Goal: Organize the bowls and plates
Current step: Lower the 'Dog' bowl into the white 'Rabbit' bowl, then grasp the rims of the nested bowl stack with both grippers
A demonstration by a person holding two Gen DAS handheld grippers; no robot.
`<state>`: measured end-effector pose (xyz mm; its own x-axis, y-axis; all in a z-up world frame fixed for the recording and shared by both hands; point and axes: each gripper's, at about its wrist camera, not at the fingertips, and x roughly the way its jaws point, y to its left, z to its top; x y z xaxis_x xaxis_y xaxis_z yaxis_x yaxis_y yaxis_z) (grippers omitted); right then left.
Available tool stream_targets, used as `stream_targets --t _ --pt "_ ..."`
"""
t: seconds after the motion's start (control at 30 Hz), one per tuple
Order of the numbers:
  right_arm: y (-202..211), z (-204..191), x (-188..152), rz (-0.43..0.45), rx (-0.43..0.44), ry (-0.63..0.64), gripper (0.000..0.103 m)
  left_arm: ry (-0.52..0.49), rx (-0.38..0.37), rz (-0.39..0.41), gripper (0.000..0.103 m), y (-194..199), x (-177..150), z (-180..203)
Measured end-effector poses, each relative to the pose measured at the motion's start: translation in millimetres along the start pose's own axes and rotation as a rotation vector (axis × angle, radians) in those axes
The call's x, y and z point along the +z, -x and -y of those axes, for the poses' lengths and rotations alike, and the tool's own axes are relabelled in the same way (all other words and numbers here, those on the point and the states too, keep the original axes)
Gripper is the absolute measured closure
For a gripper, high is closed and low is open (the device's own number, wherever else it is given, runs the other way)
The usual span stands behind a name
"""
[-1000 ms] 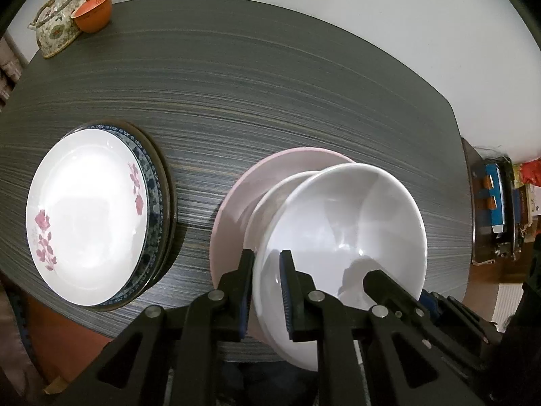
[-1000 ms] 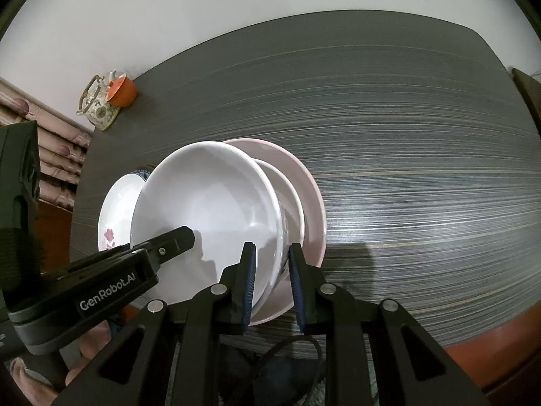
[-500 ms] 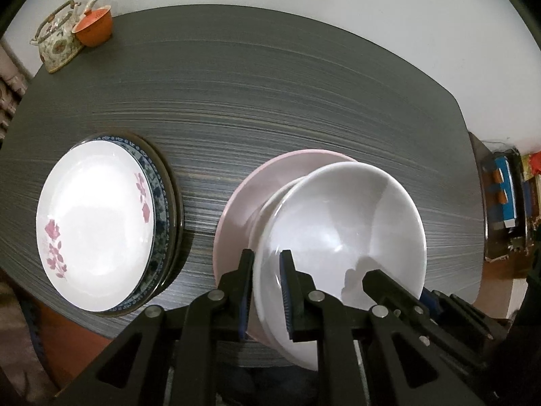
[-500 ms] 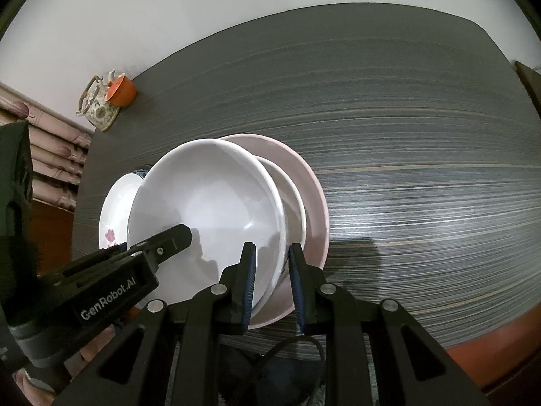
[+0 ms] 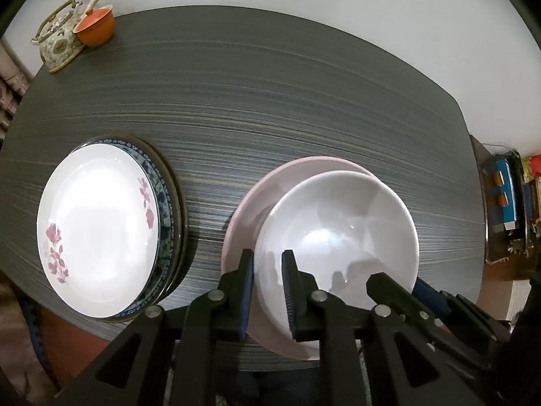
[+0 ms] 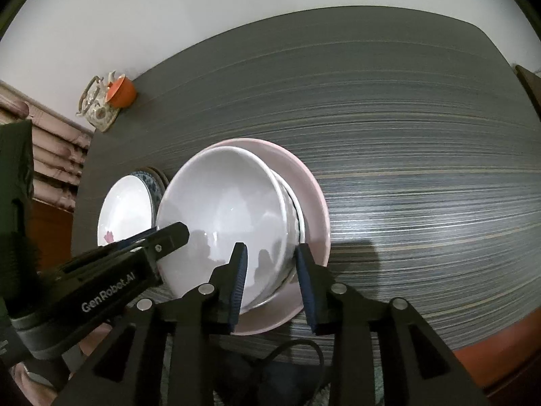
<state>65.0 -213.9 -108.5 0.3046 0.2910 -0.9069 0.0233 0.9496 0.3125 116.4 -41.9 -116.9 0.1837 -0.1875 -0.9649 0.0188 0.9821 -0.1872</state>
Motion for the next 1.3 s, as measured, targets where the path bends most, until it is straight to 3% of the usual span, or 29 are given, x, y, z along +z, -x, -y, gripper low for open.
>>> stream_targets --t 0.57,0.97,1.3 --pt "35 13 -5 0.07 0.013 -0.024 0.069 0.108 -0.121 0.031 0.081 38 1 -51" --pt "30 32 -11 0.044 -0.008 -0.087 0.069 0.189 -0.183 -0.037 0.081 26 0 -77" --pt "14 43 -9 0.003 -0.015 -0.147 0.069 0.196 -0.165 -0.066 0.081 7 5 -71"
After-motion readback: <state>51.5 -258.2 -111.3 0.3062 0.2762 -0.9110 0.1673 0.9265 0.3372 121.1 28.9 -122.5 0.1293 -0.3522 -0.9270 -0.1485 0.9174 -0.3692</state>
